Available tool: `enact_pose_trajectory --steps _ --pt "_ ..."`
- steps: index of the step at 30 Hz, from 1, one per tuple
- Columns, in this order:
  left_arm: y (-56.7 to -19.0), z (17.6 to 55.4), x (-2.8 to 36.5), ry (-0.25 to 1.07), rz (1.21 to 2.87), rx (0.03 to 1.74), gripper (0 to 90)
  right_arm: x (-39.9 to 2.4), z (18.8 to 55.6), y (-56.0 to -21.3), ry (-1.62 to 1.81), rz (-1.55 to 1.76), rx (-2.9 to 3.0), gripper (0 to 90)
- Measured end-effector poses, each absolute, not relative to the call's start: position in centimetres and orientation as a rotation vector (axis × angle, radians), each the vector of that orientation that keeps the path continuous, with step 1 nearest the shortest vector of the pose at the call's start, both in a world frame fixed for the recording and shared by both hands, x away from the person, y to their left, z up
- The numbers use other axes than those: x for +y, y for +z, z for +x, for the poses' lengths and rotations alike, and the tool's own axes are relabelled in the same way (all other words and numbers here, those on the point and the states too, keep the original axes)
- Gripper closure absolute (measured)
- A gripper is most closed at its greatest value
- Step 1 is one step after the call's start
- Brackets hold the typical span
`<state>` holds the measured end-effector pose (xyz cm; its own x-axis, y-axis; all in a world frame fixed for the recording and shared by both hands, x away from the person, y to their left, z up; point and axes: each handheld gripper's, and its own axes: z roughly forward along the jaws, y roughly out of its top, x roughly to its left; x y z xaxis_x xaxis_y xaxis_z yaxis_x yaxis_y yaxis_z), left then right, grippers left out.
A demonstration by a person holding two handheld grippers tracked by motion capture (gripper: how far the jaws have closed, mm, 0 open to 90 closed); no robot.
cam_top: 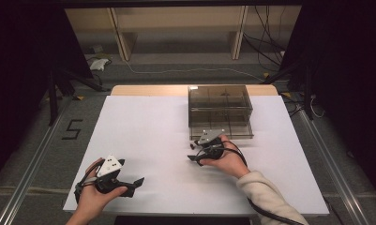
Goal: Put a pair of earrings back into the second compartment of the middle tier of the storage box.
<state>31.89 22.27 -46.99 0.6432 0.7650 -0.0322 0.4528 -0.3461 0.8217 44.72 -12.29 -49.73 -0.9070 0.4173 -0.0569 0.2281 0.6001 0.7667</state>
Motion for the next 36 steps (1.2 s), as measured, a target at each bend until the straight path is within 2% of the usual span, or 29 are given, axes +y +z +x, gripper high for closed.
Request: enact_pose_trajectory --steps 26,36 --pt "-47.0 31.8 22.3 0.446 1.998 0.947 0.0 -10.6 44.8 -49.9 1.124 0.512 2.591 35.9" --pt "-47.0 31.9 22.3 0.448 1.998 0.945 0.0 -10.7 44.7 -49.9 1.134 0.529 2.611 42.1"
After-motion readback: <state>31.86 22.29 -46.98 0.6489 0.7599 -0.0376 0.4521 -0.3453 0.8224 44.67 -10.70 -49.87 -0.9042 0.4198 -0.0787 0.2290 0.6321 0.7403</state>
